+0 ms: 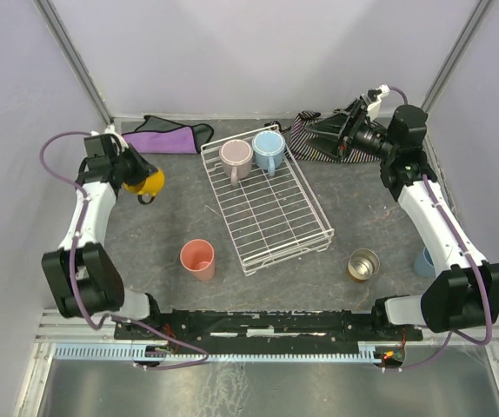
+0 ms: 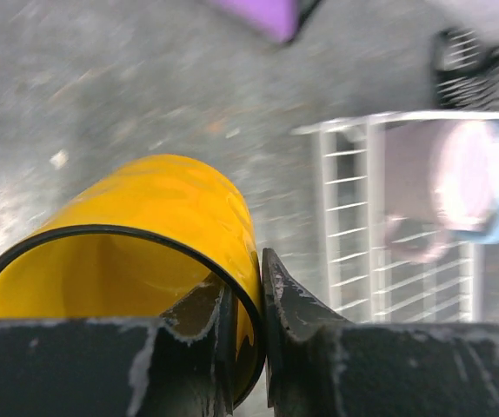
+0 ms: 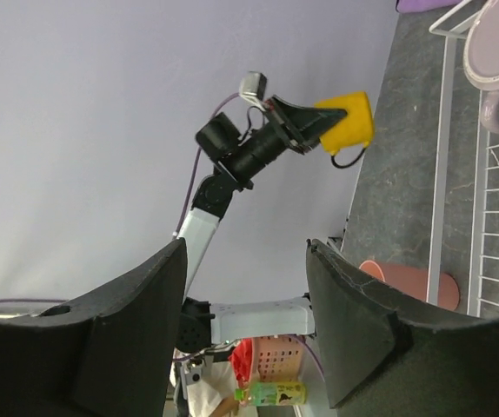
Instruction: Load the cups into the dish rack
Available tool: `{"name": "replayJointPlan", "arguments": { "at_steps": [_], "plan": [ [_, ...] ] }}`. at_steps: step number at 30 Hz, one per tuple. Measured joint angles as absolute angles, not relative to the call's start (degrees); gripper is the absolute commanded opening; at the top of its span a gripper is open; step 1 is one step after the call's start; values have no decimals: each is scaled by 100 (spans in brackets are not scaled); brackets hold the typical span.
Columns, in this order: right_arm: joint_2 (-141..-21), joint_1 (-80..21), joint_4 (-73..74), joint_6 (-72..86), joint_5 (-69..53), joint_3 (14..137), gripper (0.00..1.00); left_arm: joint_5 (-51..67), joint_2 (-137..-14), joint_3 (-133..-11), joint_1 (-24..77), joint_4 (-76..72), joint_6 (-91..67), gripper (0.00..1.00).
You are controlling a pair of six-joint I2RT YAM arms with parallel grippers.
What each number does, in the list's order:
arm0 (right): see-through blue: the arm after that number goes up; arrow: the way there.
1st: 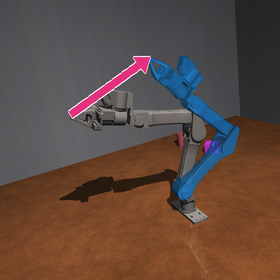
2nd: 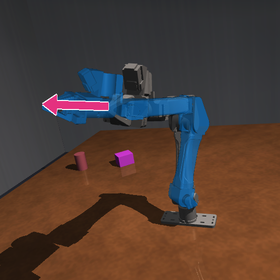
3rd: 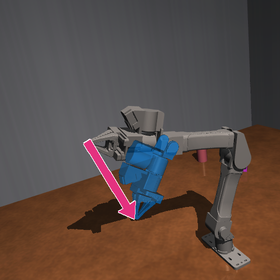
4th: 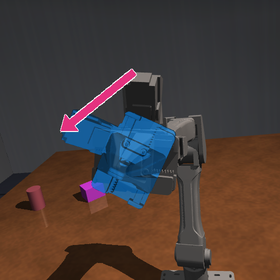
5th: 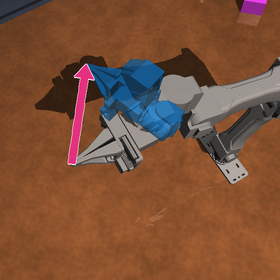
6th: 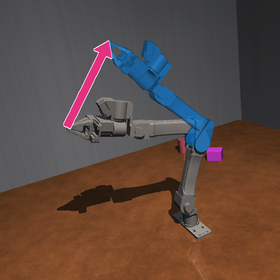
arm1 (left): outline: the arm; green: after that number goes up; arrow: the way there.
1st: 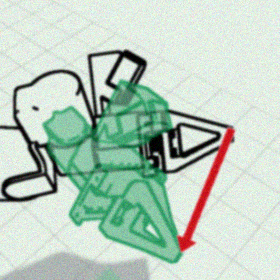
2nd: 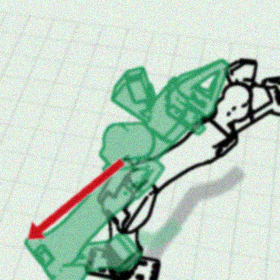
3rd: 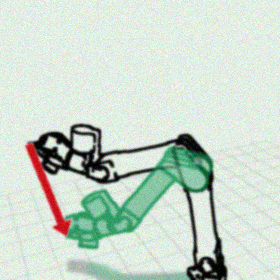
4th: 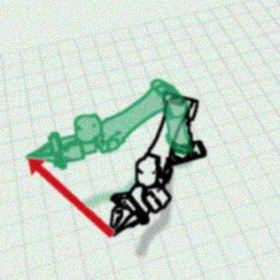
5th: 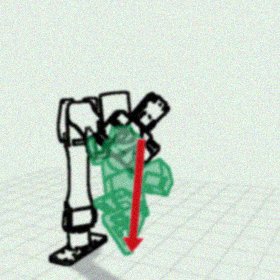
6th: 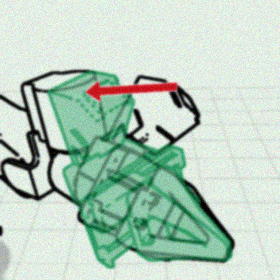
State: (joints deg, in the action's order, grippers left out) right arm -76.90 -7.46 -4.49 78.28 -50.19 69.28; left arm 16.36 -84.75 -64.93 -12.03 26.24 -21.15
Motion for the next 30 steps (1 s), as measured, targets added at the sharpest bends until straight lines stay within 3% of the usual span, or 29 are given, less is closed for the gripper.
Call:
{"name": "replayJointPlan", "arguments": {
  "at_steps": [13, 22, 30],
  "plan": [
    [-7948, -1562, -1223, 7898, -5282, 7236, 66, 3520, -7592, -6206, -1061, -526, -5162, 3],
    [-8364, -2447, -2812, 8138, -5509, 7317, 67, 3538, -7594, -6573, 54, -1933, -6956, 3],
    [-8595, -2821, -3179, 8226, -5441, 7015, 67, 2971, -7417, -6604, 829, -2512, -7325, 3]
  ]
}}
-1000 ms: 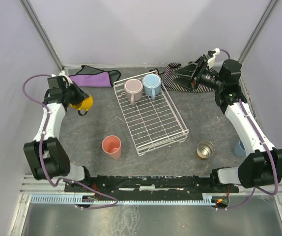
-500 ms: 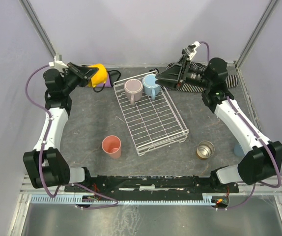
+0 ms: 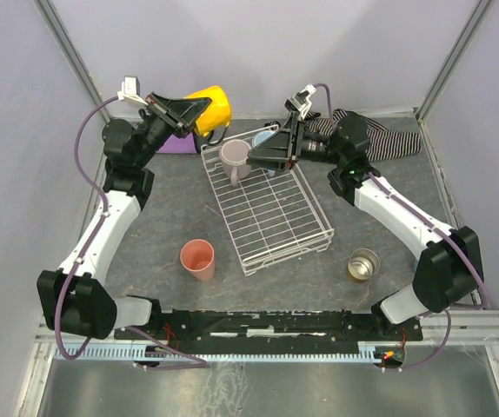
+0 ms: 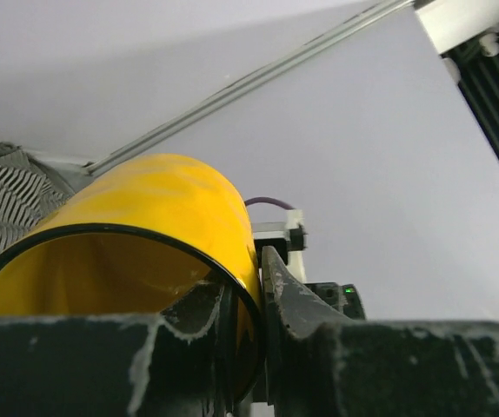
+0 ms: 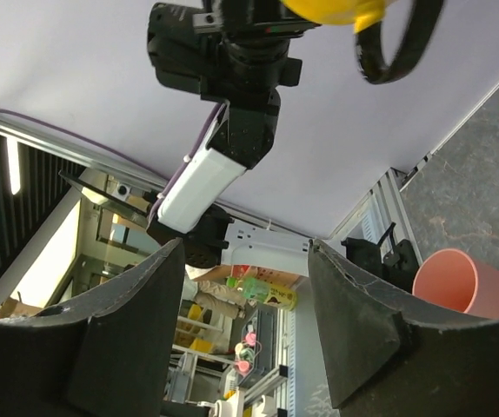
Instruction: Load the cups into the dish rack
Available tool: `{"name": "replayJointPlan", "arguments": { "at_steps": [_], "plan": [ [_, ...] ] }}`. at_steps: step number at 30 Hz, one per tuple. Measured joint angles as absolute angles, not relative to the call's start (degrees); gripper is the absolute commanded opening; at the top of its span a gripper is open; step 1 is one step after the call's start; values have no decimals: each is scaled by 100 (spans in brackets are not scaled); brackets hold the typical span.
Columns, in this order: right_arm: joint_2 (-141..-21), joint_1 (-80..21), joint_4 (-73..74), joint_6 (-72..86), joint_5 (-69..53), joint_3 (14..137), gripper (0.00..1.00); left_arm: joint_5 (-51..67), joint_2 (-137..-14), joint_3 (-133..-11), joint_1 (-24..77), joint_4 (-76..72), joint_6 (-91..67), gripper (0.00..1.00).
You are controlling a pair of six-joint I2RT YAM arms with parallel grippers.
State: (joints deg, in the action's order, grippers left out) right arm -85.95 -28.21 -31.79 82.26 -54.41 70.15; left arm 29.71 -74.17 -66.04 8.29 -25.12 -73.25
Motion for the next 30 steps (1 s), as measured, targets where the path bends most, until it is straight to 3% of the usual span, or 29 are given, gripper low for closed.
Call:
{"name": "replayJointPlan", "arguments": {
  "at_steps": [7, 30],
  "plan": [
    [-8862, -2993, -3242, 8042, -5404, 7017, 67, 2508, -7411, -6523, 1374, -3170, -7769, 3],
    [-9592, -3092, -2930, 7231, -5072, 7867, 65, 1964, -7415, -6523, 2071, -2902, -8228, 3]
  ]
}}
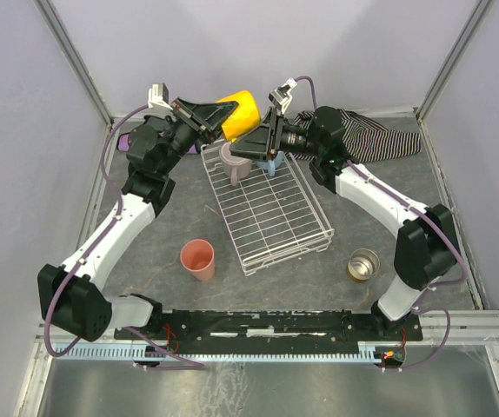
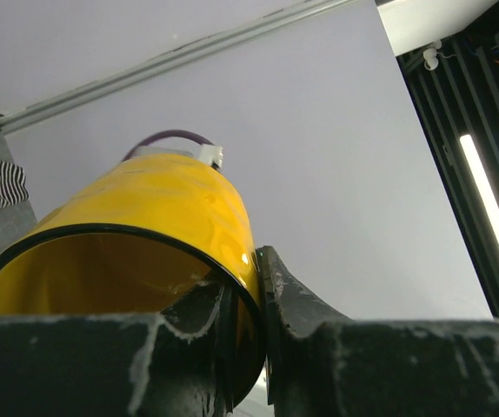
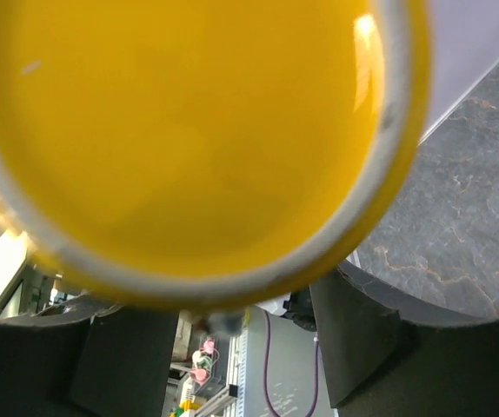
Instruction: Load the cups into the dish rack
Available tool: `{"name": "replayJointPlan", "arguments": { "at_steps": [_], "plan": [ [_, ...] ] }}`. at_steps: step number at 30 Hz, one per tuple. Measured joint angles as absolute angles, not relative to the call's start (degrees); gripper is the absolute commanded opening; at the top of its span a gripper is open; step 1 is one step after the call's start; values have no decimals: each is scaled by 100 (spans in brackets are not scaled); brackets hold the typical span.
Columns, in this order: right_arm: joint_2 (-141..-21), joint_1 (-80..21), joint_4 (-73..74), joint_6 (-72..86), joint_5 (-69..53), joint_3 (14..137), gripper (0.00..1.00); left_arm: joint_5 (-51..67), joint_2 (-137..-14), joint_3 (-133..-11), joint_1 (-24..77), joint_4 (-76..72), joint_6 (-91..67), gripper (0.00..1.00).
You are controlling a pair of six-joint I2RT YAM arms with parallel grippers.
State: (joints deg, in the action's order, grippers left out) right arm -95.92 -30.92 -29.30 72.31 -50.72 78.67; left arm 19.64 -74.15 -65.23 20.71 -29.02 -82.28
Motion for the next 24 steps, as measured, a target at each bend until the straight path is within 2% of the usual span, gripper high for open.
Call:
{"name": "replayJointPlan", "arguments": {
  "at_steps": [4, 9, 10, 13, 20, 24],
  "plan": [
    [-9706, -3103, -2904, 7234, -5035, 7874, 63, 1946, -7432, -6523, 2213, -2897, -8263, 3],
    [-9747, -3131, -2910, 7236, -5013, 8023, 54, 1874, -7448, -6523, 2237, -2893, -8265, 3],
    [-9747, -3142, -2915, 7238, -4998, 8060, 48, 1850, -7448, -6523, 2239, -2893, -8265, 3],
    [-9747, -3159, -2904, 7262, -4971, 8090, 38, 1798, -7448, -6523, 2237, -2912, -8265, 3],
    [-9747, -3159, -2871, 7301, -4923, 8090, 1, 1673, -7448, -6512, 2237, -2928, -8270, 3],
    [-9747, -3164, -2834, 7293, -4915, 8088, 1, 1656, -7439, -6447, 2235, -2982, -8272, 3]
  ]
}}
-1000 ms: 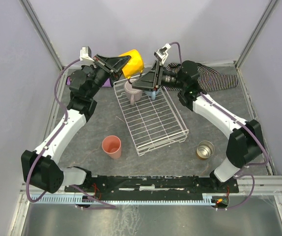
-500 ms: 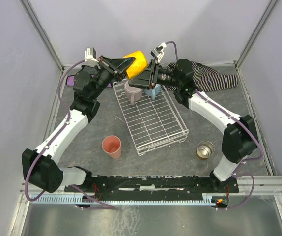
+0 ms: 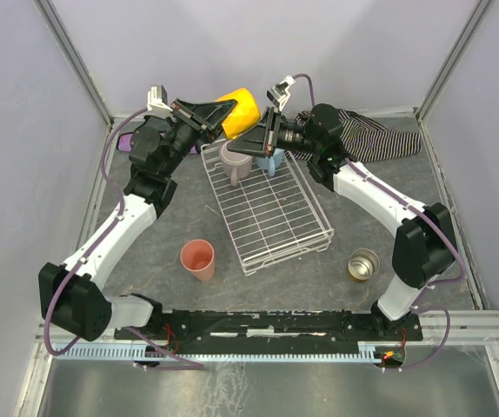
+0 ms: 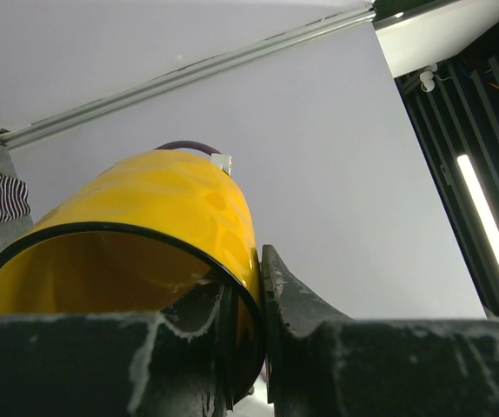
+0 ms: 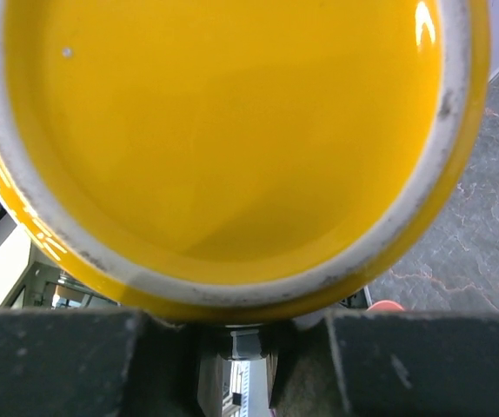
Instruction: Load the cups into the dish rack
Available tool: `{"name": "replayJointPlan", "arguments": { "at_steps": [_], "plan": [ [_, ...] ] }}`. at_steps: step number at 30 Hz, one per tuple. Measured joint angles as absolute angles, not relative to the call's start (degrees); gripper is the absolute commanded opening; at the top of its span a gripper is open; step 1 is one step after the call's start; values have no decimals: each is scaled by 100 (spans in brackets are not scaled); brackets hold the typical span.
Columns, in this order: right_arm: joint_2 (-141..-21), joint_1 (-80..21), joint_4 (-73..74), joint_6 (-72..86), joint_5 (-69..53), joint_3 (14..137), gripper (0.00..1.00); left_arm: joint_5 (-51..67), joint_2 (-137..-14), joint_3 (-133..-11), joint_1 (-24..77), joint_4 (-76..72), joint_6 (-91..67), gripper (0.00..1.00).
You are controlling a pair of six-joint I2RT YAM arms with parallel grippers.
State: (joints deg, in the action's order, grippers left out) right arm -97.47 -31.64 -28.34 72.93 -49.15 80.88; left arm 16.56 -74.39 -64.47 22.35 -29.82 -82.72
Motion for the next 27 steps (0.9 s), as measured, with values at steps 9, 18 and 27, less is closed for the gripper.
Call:
{"name": "replayJointPlan", "arguments": {
  "at_steps": [9, 18, 27],
  "plan": [
    [-9496, -3173, -2099, 6860, -4724, 8075, 1, 1747, -7435, -6405, 2239, -2932, -8270, 31],
    [-9238, -3188, -1044, 6066, -4324, 8075, 1, 2003, -7428, -6407, 2324, -2578, -8007, 63],
    [-9078, -3116, -469, 5695, -3894, 8071, 1, 1992, -7177, -6224, 2324, -1870, -7596, 69]
  ]
}}
